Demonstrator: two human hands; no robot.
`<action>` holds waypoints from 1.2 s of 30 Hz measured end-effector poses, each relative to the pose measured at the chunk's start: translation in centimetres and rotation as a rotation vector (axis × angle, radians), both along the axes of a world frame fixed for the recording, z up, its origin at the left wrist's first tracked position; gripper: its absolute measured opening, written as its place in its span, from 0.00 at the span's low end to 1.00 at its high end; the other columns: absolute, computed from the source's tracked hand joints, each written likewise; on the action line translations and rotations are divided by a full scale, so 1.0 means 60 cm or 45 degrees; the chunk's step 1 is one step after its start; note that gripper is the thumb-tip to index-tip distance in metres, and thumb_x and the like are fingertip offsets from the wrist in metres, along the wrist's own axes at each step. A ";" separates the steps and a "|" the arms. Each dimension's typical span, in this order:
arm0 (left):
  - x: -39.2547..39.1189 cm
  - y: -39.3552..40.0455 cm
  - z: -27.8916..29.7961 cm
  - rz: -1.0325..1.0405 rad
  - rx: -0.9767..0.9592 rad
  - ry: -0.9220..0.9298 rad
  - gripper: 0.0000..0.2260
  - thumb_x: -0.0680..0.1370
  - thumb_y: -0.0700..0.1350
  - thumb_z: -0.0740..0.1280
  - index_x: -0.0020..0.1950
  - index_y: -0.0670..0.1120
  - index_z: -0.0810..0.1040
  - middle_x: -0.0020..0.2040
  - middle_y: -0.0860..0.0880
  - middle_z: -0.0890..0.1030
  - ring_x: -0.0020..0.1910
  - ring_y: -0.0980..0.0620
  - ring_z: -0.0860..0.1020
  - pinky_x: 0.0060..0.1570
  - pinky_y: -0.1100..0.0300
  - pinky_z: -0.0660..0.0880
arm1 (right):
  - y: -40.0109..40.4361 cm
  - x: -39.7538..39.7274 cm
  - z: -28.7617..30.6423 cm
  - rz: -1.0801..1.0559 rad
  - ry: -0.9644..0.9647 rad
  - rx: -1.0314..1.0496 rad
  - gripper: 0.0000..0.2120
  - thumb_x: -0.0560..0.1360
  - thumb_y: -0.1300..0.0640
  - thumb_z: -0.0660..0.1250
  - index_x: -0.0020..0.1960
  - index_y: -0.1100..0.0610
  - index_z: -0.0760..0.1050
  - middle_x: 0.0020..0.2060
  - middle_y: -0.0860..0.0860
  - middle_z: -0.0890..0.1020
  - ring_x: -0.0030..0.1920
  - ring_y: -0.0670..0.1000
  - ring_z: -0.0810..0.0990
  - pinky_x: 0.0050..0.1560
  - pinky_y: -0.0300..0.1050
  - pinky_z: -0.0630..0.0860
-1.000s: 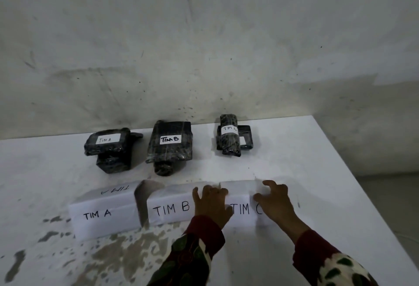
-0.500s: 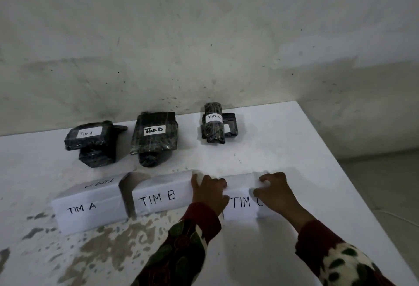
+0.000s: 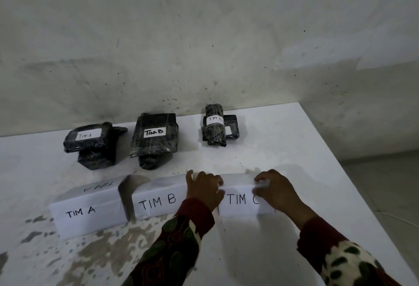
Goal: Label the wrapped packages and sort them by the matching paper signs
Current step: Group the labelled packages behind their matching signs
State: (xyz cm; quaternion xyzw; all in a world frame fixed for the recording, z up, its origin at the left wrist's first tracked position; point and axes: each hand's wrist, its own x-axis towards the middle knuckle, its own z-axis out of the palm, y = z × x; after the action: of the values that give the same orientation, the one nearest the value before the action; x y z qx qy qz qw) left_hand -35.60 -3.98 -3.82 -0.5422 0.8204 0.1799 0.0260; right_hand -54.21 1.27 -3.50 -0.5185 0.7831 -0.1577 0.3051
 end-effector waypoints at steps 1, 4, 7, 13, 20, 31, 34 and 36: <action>0.001 0.000 -0.001 0.004 -0.005 0.019 0.13 0.76 0.54 0.60 0.58 0.52 0.73 0.54 0.53 0.78 0.61 0.52 0.70 0.70 0.47 0.46 | -0.001 -0.001 0.002 -0.018 0.024 0.019 0.15 0.69 0.53 0.71 0.55 0.51 0.77 0.57 0.50 0.76 0.59 0.55 0.74 0.59 0.48 0.71; 0.005 -0.007 -0.001 0.049 -0.053 0.084 0.15 0.75 0.57 0.60 0.58 0.52 0.72 0.53 0.53 0.77 0.60 0.52 0.70 0.68 0.49 0.49 | -0.009 -0.006 0.012 -0.099 0.052 0.030 0.16 0.69 0.51 0.69 0.57 0.48 0.75 0.59 0.49 0.74 0.61 0.55 0.73 0.62 0.50 0.69; 0.008 -0.030 0.009 0.125 -0.149 0.153 0.13 0.76 0.56 0.59 0.58 0.53 0.73 0.49 0.53 0.77 0.57 0.52 0.72 0.66 0.51 0.54 | -0.036 -0.006 0.022 -0.120 0.019 -0.022 0.15 0.71 0.52 0.68 0.57 0.50 0.75 0.58 0.50 0.75 0.60 0.56 0.72 0.62 0.50 0.68; 0.003 -0.106 0.040 0.306 -0.241 0.439 0.13 0.78 0.50 0.59 0.58 0.46 0.74 0.52 0.47 0.79 0.52 0.48 0.76 0.56 0.53 0.71 | -0.130 0.008 0.038 -0.130 -0.192 -0.161 0.14 0.72 0.53 0.68 0.57 0.55 0.75 0.56 0.55 0.76 0.57 0.56 0.74 0.59 0.48 0.69; -0.033 -0.189 0.042 0.535 0.018 0.677 0.19 0.76 0.52 0.62 0.63 0.43 0.69 0.60 0.42 0.73 0.57 0.44 0.73 0.58 0.54 0.70 | -0.219 0.003 0.021 -0.155 -0.306 -0.172 0.16 0.76 0.56 0.64 0.62 0.58 0.71 0.60 0.58 0.73 0.58 0.56 0.73 0.50 0.39 0.65; -0.078 -0.284 -0.006 0.762 0.429 0.756 0.36 0.65 0.60 0.73 0.65 0.44 0.66 0.61 0.44 0.73 0.57 0.45 0.75 0.56 0.56 0.73 | -0.310 0.001 -0.018 -0.165 -0.486 -0.111 0.16 0.80 0.56 0.54 0.66 0.58 0.67 0.61 0.59 0.75 0.56 0.55 0.73 0.53 0.44 0.69; -0.087 -0.285 -0.008 0.755 0.381 0.682 0.31 0.65 0.55 0.73 0.62 0.44 0.66 0.57 0.44 0.73 0.54 0.45 0.75 0.49 0.58 0.71 | -0.316 -0.004 -0.028 -0.141 -0.489 -0.109 0.18 0.80 0.60 0.52 0.68 0.55 0.66 0.64 0.58 0.73 0.51 0.51 0.70 0.50 0.43 0.67; -0.089 -0.282 -0.009 0.770 0.329 0.641 0.30 0.66 0.55 0.72 0.63 0.44 0.66 0.54 0.45 0.71 0.55 0.45 0.74 0.49 0.59 0.69 | -0.314 -0.007 -0.033 -0.130 -0.502 -0.104 0.20 0.79 0.61 0.51 0.69 0.52 0.66 0.66 0.56 0.72 0.51 0.50 0.69 0.51 0.42 0.66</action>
State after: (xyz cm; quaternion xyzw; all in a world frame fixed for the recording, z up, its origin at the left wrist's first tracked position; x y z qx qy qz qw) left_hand -40.96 -20.91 -4.35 -0.6902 0.5755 0.4079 -0.1616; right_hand -54.65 -17.59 -5.45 -0.4491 0.7265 -0.3031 0.4225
